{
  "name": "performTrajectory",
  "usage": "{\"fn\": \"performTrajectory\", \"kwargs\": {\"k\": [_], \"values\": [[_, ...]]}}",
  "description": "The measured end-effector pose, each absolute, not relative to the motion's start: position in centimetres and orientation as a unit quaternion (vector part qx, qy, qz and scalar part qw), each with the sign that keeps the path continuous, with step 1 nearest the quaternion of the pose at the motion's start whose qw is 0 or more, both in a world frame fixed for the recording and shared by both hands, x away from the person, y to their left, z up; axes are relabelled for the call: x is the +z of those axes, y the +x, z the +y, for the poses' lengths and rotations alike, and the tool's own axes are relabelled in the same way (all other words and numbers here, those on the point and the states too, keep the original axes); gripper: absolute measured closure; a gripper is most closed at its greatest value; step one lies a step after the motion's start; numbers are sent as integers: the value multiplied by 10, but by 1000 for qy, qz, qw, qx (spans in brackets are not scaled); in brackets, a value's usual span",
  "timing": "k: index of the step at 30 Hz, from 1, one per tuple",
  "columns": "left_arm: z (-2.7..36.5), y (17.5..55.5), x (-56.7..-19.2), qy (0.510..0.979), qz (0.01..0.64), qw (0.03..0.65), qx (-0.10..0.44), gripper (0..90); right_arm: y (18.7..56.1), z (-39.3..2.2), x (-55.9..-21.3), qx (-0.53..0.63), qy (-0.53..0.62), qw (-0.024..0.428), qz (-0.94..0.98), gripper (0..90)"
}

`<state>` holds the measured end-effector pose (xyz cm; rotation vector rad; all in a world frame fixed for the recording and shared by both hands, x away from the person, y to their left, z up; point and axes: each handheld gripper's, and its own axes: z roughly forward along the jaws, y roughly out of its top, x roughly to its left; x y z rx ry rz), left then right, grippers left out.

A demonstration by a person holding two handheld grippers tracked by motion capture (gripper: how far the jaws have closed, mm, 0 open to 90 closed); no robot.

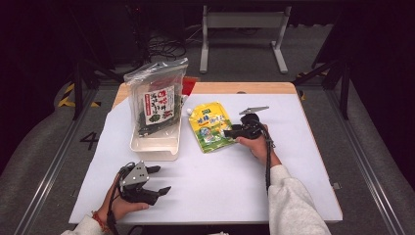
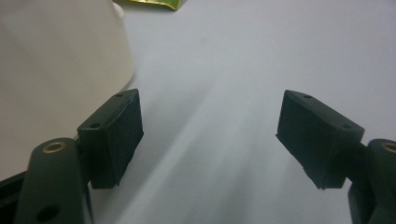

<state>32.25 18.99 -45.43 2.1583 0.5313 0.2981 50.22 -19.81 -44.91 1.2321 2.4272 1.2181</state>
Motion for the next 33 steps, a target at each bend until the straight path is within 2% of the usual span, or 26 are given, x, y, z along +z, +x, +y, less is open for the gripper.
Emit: {"fn": "performTrajectory", "kwargs": {"k": [3,5,6,9,12,16,20,27,33], "values": [[186,324,-456,870,209,432,113,227,501,-193,-444,393,402,88,823,575],[184,325,-457,872,207,430,111,225,500,-192,-444,392,399,89,824,589],[183,325,-457,872,207,430,108,222,498,-189,-442,387,398,96,826,569],[183,325,-457,872,205,431,106,220,488,-186,-439,386,378,104,835,410],[185,325,-457,871,208,434,103,218,478,-186,-437,386,370,106,838,376],[186,324,-456,870,209,434,102,210,459,-190,-438,355,346,139,857,283],[184,325,-456,870,212,434,97,208,447,-188,-445,325,330,181,868,300],[180,326,-457,871,208,435,91,208,448,-173,-453,322,318,234,860,291],[179,326,-457,874,203,434,86,208,441,-161,-453,312,262,274,871,540]]}}
